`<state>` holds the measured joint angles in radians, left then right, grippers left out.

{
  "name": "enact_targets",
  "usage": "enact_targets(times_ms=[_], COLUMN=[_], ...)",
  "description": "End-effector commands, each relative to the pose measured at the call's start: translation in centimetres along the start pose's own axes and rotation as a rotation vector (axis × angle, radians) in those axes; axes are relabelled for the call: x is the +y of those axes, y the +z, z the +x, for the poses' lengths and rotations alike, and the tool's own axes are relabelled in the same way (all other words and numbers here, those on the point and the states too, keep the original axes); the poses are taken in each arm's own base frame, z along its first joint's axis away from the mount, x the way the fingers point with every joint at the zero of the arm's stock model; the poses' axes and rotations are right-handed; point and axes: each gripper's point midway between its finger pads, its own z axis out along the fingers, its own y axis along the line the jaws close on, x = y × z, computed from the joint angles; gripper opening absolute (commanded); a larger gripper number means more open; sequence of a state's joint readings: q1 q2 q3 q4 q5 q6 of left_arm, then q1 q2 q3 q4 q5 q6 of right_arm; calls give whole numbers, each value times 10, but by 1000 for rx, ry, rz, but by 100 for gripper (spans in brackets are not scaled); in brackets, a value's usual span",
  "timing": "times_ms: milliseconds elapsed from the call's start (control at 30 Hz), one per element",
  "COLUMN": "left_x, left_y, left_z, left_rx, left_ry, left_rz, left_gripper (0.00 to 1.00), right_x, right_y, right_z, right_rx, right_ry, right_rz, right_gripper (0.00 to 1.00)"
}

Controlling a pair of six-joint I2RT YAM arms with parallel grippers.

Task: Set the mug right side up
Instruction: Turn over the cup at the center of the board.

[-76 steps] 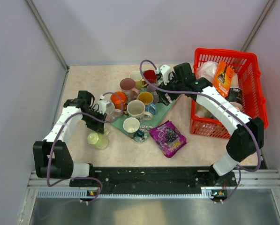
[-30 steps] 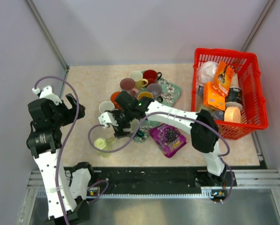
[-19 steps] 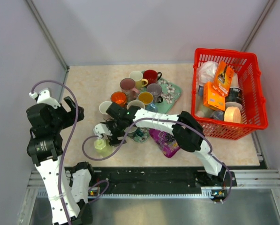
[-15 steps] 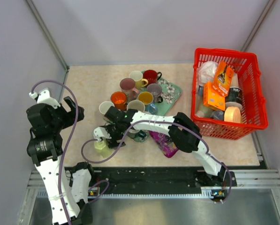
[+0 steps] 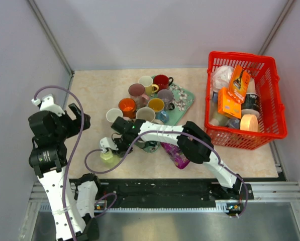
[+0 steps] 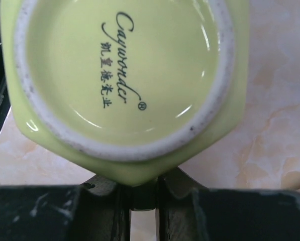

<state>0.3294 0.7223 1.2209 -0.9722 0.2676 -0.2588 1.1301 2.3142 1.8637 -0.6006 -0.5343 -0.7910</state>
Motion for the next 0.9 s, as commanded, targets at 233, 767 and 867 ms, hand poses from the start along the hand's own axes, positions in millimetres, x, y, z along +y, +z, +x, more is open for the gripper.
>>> enact_targets(times_ms=[233, 767, 867], left_x=[-29, -116, -115], left_y=[-39, -95, -82], left_z=[-82, -54, -43], left_rx=[-312, -545, -651], left_ry=[415, 1536, 1638], left_rz=[85, 628, 633], left_gripper=[97, 96, 95], right_x=[-18, -14, 4], right_y=[-127, -304, -318], right_z=[-123, -158, -160], right_rx=[-325, -824, -848], right_ry=[25, 444, 443], right_rz=[119, -190, -304], right_gripper=[0, 0, 0])
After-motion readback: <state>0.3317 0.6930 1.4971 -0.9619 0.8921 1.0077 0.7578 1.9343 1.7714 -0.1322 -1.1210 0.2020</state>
